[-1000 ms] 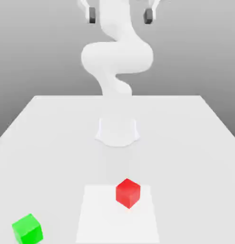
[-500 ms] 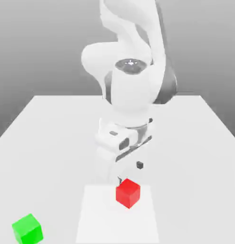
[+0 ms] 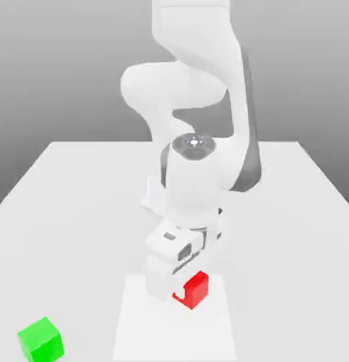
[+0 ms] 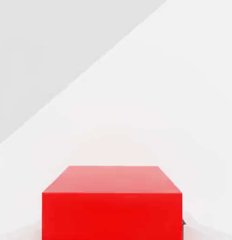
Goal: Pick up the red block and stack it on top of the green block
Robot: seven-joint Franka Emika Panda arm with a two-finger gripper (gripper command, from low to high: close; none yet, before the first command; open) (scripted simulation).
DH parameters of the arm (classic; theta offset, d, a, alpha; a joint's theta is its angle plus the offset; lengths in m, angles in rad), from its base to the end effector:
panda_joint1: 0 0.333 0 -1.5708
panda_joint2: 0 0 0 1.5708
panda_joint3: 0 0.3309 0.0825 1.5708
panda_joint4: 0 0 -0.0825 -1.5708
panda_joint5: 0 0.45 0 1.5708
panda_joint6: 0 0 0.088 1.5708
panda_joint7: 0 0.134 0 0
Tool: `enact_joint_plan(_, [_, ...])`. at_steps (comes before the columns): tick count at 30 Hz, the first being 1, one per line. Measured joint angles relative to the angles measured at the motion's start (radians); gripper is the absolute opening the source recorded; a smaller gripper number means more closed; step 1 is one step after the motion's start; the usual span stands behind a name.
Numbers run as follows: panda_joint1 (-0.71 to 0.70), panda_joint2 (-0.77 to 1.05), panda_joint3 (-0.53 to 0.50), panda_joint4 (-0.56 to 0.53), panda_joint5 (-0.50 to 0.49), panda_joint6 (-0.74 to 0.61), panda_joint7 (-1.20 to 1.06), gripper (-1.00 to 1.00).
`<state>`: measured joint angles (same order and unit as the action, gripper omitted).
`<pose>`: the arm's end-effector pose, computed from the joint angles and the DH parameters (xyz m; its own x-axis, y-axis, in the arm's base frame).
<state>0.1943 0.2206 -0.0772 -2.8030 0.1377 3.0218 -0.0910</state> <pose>0.3741 0.0303 0.0669 0.9973 0.0732 0.0000 0.0732 -0.9973 0.0005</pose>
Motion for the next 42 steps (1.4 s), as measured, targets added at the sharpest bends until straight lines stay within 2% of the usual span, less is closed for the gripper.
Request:
enact_joint_plan(11, [0.028,-0.239,-0.072,-0.028,-0.15,-0.211,0.104,-1.0])
enact_joint_plan(14, [0.014,-0.207,-0.129,0.05,-0.154,-0.27,0.054,-1.0])
enact_joint_plan(16, [-0.054,-0.172,-0.164,0.114,-0.142,-0.308,0.003,-1.0])
enact_joint_plan(26, [-0.26,-0.007,-0.238,0.441,-0.028,-0.47,-0.3,-1.0])
enact_joint_plan(31, [-0.327,0.136,-0.2,0.499,0.062,-0.382,-0.399,-1.0])
enact_joint_plan(32, [-0.335,0.159,-0.19,0.501,0.075,-0.362,-0.409,1.0])
enact_joint_plan(38, [-0.339,0.171,-0.185,0.502,0.082,-0.351,-0.414,1.0])
enact_joint_plan(42, [-0.316,0.073,-0.218,0.496,0.022,-0.437,-0.372,1.0])
